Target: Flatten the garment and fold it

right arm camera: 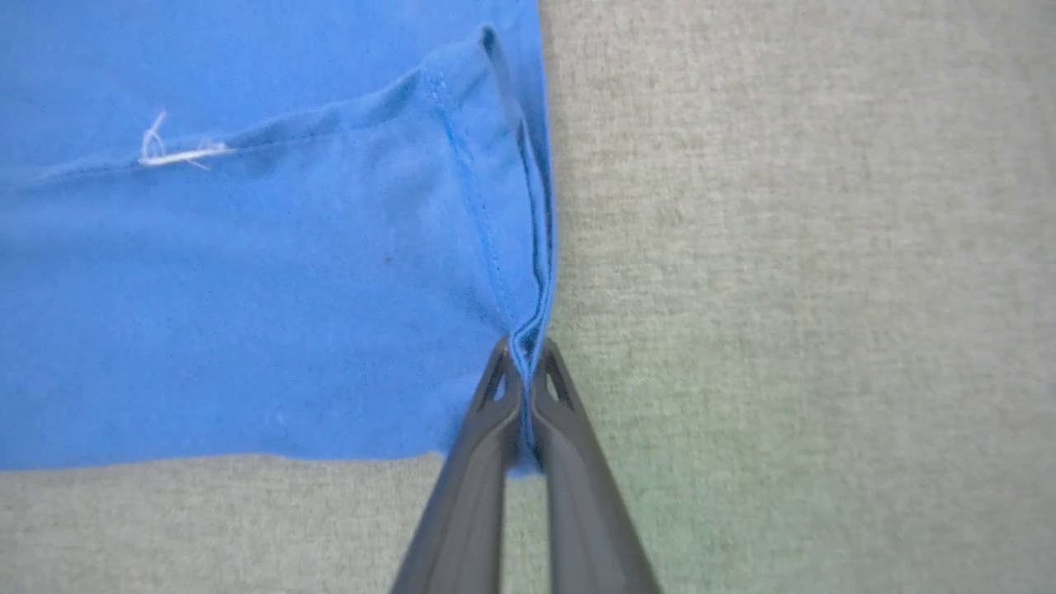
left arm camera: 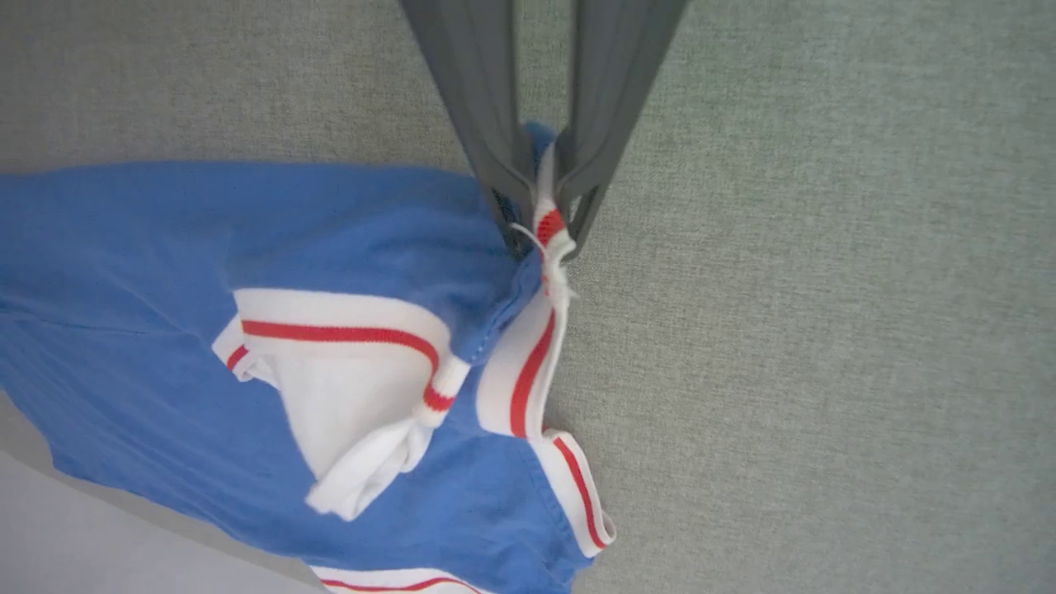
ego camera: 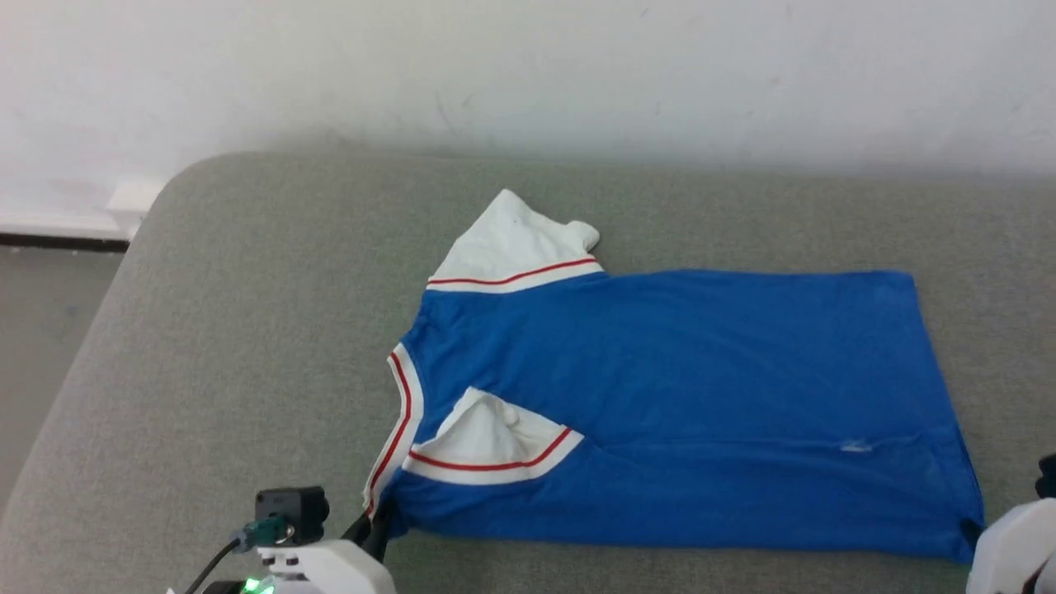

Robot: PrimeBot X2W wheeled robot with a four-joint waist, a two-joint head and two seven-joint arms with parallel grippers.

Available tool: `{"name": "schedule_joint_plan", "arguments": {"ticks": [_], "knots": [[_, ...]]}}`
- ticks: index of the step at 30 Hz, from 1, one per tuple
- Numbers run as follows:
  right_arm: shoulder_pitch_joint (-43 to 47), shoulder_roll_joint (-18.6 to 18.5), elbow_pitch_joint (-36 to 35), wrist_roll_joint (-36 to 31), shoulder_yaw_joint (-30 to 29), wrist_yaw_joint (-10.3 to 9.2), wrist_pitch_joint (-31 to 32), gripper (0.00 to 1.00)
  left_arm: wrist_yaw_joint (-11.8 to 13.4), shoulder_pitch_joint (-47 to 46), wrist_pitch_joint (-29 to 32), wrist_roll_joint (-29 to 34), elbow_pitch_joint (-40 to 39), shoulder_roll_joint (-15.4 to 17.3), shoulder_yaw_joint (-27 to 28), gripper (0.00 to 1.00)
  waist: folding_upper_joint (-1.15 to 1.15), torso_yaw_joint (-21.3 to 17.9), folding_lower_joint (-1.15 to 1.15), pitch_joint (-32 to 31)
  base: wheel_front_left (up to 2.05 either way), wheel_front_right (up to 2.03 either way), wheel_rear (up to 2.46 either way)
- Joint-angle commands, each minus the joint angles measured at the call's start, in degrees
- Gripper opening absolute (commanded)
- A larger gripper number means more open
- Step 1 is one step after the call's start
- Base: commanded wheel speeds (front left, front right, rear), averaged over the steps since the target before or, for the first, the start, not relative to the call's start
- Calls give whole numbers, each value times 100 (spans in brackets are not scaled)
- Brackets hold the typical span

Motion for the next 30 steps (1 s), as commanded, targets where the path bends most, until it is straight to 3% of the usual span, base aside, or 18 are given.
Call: {"name": "schedule_joint_plan", "arguments": {"ticks": [1,10,17,18,19,20,24,30], "knots": [[161,-1,-127,41,-55,-13,56,0,12,111,45,-45,-37,117,36,0,0,-141,-1,-247,0,0,0],[1192,316,-1499,30,-350,-13,917,0,124,660,777,-521,-511,742,74,0,0,-291,-1,-577,0,0,0],[1468,593,-1415,-193,-490,-13,890,0,119,832,1080,-712,-569,737,-54,0,0,-335,-1,-477,0,0,0],[1451,608,-1342,-213,-493,-13,843,0,127,828,1097,-687,-522,733,-86,35,0,-337,-1,-461,0,0,0],[1422,609,-1283,-239,-478,-13,773,31,138,815,1091,-644,-472,729,-114,100,0,-339,-1,-446,0,0,0],[1390,603,-1234,-248,-450,-13,707,100,148,800,1059,-616,-429,712,-118,100,0,-341,-1,-435,0,0,0],[1253,534,-1214,-290,-393,-13,343,100,82,733,816,-527,-416,644,-69,100,0,-335,-1,-429,0,0,0],[852,308,-1646,-320,-154,-13,-1163,100,-97,398,-750,114,-626,545,373,100,0,-379,-1,-456,0,0,0]]}}
